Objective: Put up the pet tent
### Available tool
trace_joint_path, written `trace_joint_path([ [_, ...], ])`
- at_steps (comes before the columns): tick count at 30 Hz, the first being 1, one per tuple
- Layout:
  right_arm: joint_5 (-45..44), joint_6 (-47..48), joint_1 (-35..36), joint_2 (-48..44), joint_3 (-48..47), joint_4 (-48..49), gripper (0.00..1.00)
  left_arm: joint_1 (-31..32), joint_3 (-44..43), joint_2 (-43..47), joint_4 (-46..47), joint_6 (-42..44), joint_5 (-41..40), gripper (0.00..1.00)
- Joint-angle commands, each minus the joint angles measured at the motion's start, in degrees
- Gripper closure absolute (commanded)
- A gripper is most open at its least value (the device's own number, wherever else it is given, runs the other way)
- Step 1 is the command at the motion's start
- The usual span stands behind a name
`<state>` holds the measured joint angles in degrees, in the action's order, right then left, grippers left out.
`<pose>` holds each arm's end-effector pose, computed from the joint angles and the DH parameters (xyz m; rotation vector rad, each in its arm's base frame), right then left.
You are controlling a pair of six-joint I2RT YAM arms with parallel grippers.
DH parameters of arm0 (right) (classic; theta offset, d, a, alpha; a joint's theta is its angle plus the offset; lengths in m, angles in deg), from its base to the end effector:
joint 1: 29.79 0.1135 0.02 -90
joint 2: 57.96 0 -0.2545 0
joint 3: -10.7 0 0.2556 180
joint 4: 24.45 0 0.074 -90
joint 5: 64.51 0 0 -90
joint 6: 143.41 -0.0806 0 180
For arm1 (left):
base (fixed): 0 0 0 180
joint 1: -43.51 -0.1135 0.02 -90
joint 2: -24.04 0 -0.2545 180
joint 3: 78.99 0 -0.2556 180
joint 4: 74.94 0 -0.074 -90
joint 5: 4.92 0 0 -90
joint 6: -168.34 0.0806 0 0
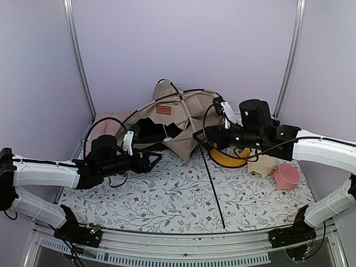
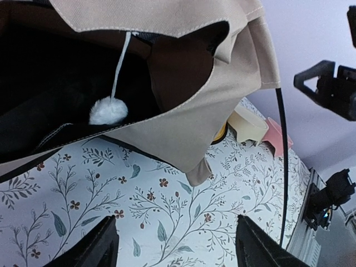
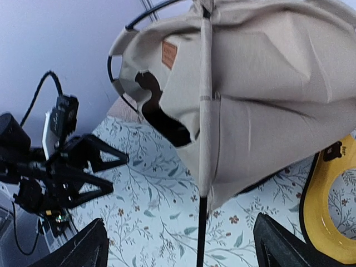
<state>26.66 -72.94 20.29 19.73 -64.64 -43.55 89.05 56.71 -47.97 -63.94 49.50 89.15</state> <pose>0.2330 0.2810 0.2951 -0.5501 1.9605 0.8091 0.2169 -0.2292 0.1923 0.3386 1.9470 -0.9442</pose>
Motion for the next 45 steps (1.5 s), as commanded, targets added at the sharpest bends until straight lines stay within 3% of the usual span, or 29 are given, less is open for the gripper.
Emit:
trace_joint_path([
  [1, 6.99, -2.25, -0.2, -4.63, 7.94, -7.28, 0.12, 0.98, -0.56, -0.91, 3.22, -1.6, 0.1, 0.27],
  [9, 17.05, -8.45, 0.77, -9.91, 25.03, -3.43, 0.3, 1.19, 0.76, -4.17, 6.6, -1.79, 2.07, 0.31],
  [14, 19.42, -9.59, 1.12, -10.72, 30.76, -0.37, 0.44, 1.64, 1.02, -6.17, 11.22, -0.33, 1.92, 0.32],
  [24, 21.03, -10.85, 3.3, -11.98, 38.13, 3.94, 0.52, 3.21, 1.59, -7.38, 14.45, 3.9, -1.91, 0.32],
  [29, 19.17, -11.2, 4.93, -10.46, 39.38, 6.47, 0.55, 3.49, 1.31, -8.98, 16.2, 4.49, -2.88, 0.33],
  [45, 19.94, -8.39, 5.17, -4.57, 34.01, 8.1, 0.92, 6.49, -1.97, -14.39, 14.36, 9.49, -2.14, 0.45],
])
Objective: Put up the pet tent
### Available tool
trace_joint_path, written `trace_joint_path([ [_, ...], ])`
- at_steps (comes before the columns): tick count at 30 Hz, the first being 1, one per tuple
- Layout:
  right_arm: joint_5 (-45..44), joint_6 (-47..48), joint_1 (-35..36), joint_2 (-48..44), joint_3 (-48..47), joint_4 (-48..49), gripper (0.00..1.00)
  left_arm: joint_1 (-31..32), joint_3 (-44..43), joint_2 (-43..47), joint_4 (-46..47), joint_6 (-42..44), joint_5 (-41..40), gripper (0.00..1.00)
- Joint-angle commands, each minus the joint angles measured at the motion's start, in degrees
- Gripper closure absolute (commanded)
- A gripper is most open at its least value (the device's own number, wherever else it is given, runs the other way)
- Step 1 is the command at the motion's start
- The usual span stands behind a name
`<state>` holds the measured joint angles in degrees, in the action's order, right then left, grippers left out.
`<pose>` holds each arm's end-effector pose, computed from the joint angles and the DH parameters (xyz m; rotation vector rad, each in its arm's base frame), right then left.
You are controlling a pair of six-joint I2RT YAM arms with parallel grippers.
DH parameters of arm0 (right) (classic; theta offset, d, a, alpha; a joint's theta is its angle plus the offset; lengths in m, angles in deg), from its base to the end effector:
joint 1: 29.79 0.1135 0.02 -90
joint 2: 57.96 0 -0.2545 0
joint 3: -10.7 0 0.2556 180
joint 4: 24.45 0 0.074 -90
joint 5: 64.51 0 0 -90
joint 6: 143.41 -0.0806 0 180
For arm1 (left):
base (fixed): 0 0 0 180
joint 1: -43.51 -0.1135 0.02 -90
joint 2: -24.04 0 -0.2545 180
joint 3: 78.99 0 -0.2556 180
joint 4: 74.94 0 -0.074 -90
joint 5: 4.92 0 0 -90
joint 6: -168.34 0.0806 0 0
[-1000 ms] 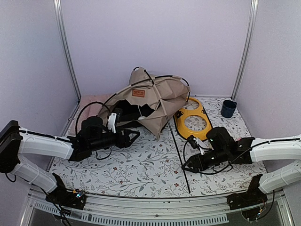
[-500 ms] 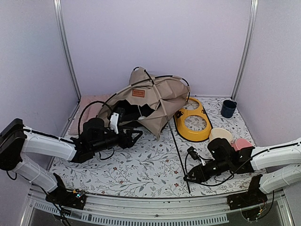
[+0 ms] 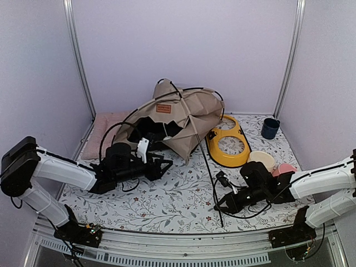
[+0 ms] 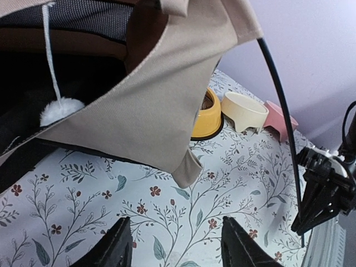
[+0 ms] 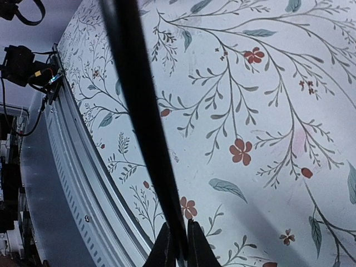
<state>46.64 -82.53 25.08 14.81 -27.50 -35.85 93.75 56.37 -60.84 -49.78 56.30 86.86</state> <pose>0.1251 0.2284 0.1043 -0.7718 2.4944 1.0656 0.2166 -0.2642 0.1617 0.4932 1.8692 -0.8978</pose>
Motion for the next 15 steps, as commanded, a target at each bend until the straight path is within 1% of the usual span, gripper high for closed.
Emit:
trace_joint_path([
  [1, 0.17, 1.25, 0.34, 0.4, -4.04, 0.04, 0.95, 2.26, -1.89, -2.16, 0.16, 3.08, 0.16, 0.46],
  [3, 0.73, 1.26, 0.36, 0.65, -6.14, -0.27, 1.0, 3.32, -2.41, -3.45, 0.14, 3.86, 0.37, 0.48],
  [9, 2.66, 0.77, 0.38, 2.18, -11.91, -0.52, 1.0, 6.29, -4.17, -5.32, -0.22, 5.75, -4.12, 0.48],
  [15, 4.01, -0.76, 0.63, 4.48, -16.01, -0.19, 1.0, 6.61, -5.73, -5.49, 0.34, 6.04, -10.29, 0.47],
])
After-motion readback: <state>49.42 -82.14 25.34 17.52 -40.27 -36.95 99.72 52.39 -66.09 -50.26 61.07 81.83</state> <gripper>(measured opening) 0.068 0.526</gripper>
